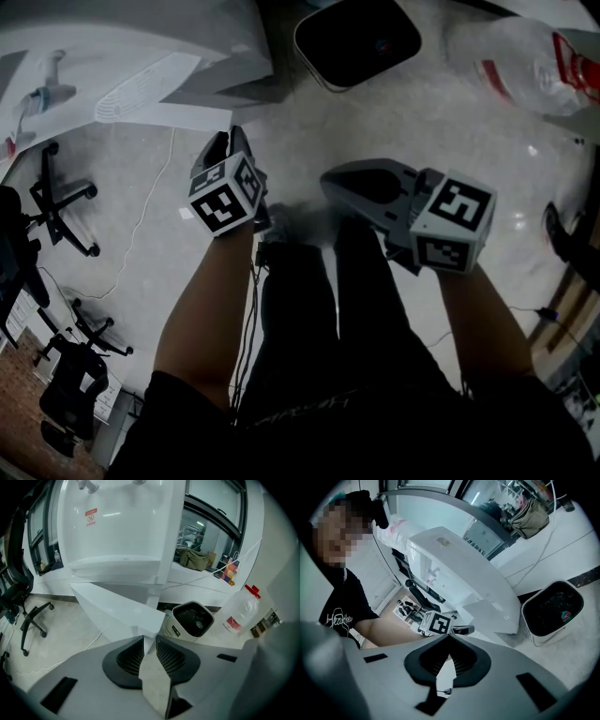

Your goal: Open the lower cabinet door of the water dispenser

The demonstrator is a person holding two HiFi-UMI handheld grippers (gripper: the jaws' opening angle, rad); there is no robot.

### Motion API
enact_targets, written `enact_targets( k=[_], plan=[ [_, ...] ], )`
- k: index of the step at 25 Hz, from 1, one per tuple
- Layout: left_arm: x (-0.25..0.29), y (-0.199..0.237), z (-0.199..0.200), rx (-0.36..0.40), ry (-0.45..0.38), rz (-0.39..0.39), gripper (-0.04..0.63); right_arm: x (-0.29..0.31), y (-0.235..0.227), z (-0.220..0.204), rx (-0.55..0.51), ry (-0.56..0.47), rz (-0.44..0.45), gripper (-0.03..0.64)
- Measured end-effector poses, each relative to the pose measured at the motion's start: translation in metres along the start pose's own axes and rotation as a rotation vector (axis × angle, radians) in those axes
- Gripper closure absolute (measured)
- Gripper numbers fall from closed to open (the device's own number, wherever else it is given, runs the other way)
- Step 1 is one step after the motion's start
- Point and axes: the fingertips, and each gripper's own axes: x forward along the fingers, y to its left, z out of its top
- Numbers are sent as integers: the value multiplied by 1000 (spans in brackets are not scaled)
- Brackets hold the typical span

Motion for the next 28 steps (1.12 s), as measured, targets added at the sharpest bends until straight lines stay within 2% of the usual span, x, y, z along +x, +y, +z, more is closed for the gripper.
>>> enact_targets(
  k=[19, 28],
  plan=[
    [-21, 24, -31, 139, 54, -88, 513, 35, 38, -2, -8, -33, -5, 603],
    [-36, 43, -52, 167, 77, -119, 515, 63, 66, -9, -20, -34, -5, 603]
  ],
)
